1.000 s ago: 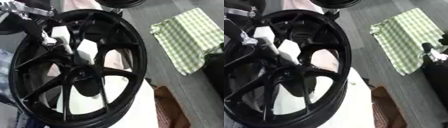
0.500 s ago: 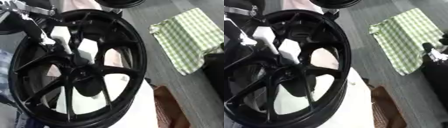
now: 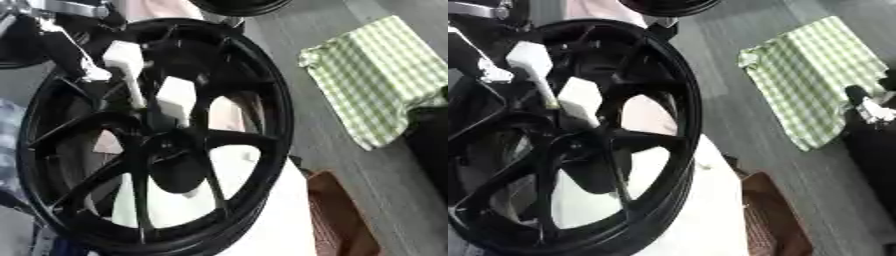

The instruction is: Pull the pin out of the wheel hub.

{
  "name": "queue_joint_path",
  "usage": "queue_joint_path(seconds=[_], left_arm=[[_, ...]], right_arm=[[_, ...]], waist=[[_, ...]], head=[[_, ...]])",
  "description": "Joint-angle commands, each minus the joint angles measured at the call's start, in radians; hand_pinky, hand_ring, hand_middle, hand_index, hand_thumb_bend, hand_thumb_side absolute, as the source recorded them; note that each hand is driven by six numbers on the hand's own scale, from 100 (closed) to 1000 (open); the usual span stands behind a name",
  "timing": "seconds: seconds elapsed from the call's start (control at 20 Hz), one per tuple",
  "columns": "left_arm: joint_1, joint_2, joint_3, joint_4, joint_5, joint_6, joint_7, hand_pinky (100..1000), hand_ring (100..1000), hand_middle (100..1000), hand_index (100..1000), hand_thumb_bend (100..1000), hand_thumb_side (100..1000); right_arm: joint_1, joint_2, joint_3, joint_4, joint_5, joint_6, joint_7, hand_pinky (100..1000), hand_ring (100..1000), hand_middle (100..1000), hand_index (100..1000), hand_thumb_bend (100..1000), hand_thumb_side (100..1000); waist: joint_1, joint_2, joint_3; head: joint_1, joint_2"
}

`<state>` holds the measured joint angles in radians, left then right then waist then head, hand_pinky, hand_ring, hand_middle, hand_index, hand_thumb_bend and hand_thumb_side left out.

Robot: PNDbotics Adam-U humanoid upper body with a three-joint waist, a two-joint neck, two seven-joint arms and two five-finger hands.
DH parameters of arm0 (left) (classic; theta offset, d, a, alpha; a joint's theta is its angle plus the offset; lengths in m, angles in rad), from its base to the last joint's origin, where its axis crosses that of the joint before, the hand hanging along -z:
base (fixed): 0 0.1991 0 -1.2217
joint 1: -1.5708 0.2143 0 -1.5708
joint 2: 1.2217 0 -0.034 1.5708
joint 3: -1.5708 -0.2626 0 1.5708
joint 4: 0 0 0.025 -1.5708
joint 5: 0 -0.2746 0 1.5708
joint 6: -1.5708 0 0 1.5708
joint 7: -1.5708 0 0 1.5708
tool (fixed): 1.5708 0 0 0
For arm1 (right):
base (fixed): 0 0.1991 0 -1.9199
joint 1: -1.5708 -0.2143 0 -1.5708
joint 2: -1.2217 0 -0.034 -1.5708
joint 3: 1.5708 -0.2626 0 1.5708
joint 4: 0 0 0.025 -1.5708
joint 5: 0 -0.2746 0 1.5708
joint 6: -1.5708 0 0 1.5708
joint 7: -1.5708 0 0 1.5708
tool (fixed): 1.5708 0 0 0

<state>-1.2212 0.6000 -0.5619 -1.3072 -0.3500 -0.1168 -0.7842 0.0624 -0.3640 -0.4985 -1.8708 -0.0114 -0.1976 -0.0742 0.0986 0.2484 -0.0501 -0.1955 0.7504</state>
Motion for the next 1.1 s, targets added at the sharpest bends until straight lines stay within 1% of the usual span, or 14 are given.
queue_joint_path(seconds=[0.05,0.35,0.5,0.6,0.65,0.7,0.75,0.85,0.95,1.1], left_arm=[[-0.008,0.054,0.04,-0.051,0.023,0.014,0.034,571,471,257,426,100,285],[0.038,0.116,0.12,-0.149,0.061,0.041,0.093,565,461,241,417,100,267],[0.081,0.145,0.189,-0.183,0.086,0.063,0.145,563,454,230,414,100,254],[0.125,0.165,0.265,-0.185,0.099,0.083,0.203,561,443,215,412,100,244],[0.149,0.174,0.306,-0.18,0.104,0.095,0.236,561,439,208,412,100,272],[0.173,0.18,0.347,-0.17,0.109,0.108,0.269,562,437,204,411,100,248],[0.195,0.184,0.383,-0.158,0.114,0.12,0.298,565,435,200,411,100,252],[0.239,0.187,0.461,-0.116,0.124,0.149,0.356,576,432,189,410,100,274],[0.278,0.186,0.536,-0.067,0.112,0.175,0.419,593,436,188,414,100,293],[0.331,0.183,0.619,0.011,0.092,0.183,0.493,596,430,185,416,100,312]], right_arm=[[0.0,-0.018,-0.012,-0.011,-0.008,-0.003,0.0,682,612,580,778,663,255],[0.003,-0.022,-0.015,-0.012,-0.009,-0.004,-0.006,682,612,580,778,663,256],[0.004,-0.023,-0.017,-0.013,-0.01,-0.005,-0.008,682,612,580,777,663,256],[0.006,-0.024,-0.019,-0.015,-0.011,-0.007,-0.012,682,612,580,777,663,256],[0.007,-0.025,-0.021,-0.015,-0.012,-0.008,-0.014,682,612,580,777,663,262],[0.008,-0.025,-0.022,-0.016,-0.012,-0.008,-0.016,682,612,580,777,663,256],[0.01,-0.026,-0.023,-0.017,-0.012,-0.009,-0.018,682,613,580,777,663,256],[0.014,-0.026,-0.025,-0.017,-0.013,-0.01,-0.02,683,613,580,777,663,256],[0.017,-0.026,-0.026,-0.018,-0.013,-0.011,-0.022,683,613,580,777,663,257],[0.025,-0.027,-0.029,-0.019,-0.015,-0.015,-0.028,683,613,581,777,663,257]], waist=[[-0.008,-0.019,0.001],[-0.009,-0.021,0.007],[-0.011,-0.021,0.008],[-0.013,-0.02,0.011],[-0.015,-0.021,0.012],[-0.016,-0.021,0.014],[-0.017,-0.022,0.016],[-0.02,-0.024,0.02],[-0.024,-0.026,0.025],[-0.032,-0.031,0.032]], head=[[-0.003,0.002],[-0.007,0.005],[-0.007,0.006],[-0.008,0.006],[-0.008,0.006],[-0.007,0.007],[-0.007,0.008],[-0.006,0.01],[-0.006,0.012],[-0.01,0.015]])
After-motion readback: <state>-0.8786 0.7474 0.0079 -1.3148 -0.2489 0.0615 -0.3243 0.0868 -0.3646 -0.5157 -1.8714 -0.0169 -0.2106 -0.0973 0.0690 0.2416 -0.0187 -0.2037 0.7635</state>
